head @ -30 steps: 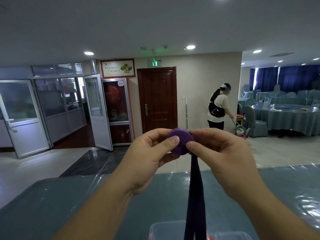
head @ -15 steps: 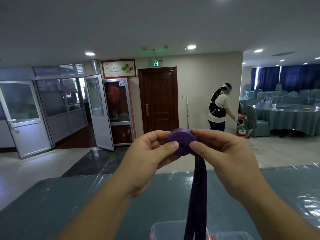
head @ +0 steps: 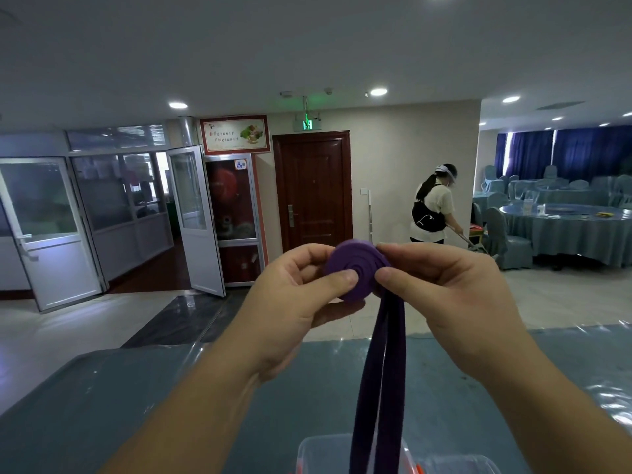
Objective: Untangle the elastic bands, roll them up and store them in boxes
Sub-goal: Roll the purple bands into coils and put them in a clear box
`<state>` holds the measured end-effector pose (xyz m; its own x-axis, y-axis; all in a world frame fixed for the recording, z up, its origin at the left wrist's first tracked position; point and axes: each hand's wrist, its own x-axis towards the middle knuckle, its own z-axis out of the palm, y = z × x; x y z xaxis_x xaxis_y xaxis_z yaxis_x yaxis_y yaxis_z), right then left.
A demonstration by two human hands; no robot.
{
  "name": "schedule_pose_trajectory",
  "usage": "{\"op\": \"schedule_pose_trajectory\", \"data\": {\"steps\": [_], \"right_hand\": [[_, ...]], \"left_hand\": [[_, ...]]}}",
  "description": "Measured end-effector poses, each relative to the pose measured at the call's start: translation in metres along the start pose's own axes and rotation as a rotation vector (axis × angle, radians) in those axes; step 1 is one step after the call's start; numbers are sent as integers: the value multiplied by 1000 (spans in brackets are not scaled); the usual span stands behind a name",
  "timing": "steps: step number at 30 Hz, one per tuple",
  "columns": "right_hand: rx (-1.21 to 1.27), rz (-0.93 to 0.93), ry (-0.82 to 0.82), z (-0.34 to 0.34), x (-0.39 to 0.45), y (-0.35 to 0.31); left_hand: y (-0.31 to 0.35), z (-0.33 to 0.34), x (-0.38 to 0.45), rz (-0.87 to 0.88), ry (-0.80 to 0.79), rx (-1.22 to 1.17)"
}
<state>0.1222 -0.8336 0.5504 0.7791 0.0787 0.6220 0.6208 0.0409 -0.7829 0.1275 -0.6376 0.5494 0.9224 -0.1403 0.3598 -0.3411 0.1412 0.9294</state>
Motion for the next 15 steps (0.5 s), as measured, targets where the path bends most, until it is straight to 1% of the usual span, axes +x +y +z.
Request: {"op": "schedule_pose_trajectory", "data": {"steps": [3,4,5,6,9,10,12,15], "right_hand": [[-71,-5,-54,-1,1,-5],[-63,-18,-48,0,1,-5],[-35,-27,-32,1,1,-5],[1,-34,-13,2,0,-4],[100,-17,9,6,0,-2],[104,-10,7,5,1,-2],[55,0,-22,1,1,-4],[-51,22,-116,-3,0,-4]], "left_hand": [[8,-7,2,44,-48,318],[11,-9,2,60,-51,377],[12,-9,3,68,-41,370],[11,-8,2,67,-30,307],[4,1,-1,-7,-39,-53],[1,2,-2,-28,-43,-110],[1,2,-3,-42,-53,-76],[6,-4,-1,2,-83,222]]}}
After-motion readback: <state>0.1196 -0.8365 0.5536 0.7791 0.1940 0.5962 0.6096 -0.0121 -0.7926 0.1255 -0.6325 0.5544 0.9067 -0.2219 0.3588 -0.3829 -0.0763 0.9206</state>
